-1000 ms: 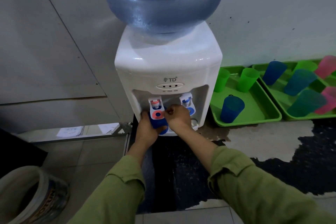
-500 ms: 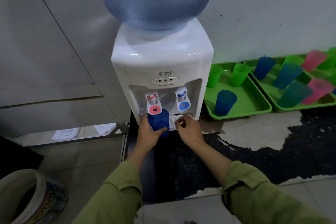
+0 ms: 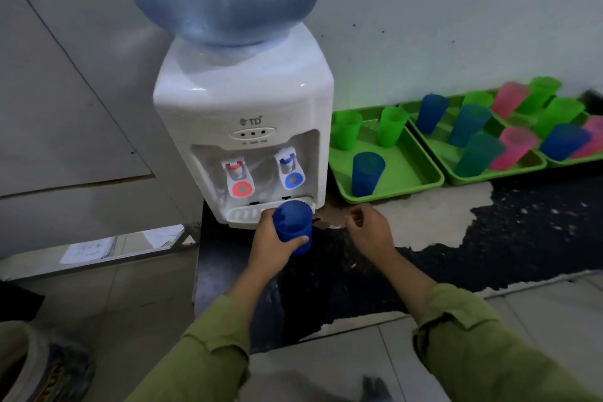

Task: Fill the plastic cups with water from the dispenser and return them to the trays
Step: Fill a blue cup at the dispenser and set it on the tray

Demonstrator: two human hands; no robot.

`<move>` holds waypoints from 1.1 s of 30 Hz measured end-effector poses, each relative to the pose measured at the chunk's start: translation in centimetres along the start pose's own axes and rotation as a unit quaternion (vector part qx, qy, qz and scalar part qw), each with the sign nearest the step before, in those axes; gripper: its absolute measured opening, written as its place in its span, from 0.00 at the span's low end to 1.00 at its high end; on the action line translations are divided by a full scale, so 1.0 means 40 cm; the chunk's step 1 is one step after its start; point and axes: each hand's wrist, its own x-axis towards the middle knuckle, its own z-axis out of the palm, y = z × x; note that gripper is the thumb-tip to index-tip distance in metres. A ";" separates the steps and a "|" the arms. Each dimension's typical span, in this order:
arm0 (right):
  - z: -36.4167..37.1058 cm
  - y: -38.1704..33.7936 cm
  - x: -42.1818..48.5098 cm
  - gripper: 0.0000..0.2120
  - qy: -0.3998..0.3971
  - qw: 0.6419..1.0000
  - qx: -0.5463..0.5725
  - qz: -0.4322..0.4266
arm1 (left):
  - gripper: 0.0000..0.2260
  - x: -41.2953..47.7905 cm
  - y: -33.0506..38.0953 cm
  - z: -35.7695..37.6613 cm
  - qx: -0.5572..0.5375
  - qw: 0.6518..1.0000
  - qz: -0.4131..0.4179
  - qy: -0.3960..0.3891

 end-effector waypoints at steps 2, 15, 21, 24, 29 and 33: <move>-0.036 0.035 0.024 0.12 0.008 1.000 -0.009 0.005 | 0.33 0.006 0.022 0.034 0.012 1.000 0.014 -0.018; -0.320 0.265 0.258 0.16 0.008 0.996 -0.086 -0.018 | 0.32 0.104 0.258 0.386 0.014 0.997 0.043 -0.067; -0.380 0.334 0.381 0.17 -0.039 0.991 -0.121 -0.046 | 0.35 0.185 0.324 0.537 0.006 0.999 0.033 -0.041; -0.387 0.358 0.425 0.19 -0.085 0.985 -0.140 -0.062 | 0.36 0.229 0.348 0.597 0.009 1.000 0.019 -0.013; -0.390 0.384 0.465 0.24 -0.157 0.967 -0.180 -0.088 | 0.36 0.288 0.363 0.664 0.019 1.000 -0.006 0.019; -0.387 0.408 0.481 0.26 -0.171 0.959 -0.196 -0.110 | 0.35 0.325 0.367 0.699 0.033 0.999 -0.014 0.035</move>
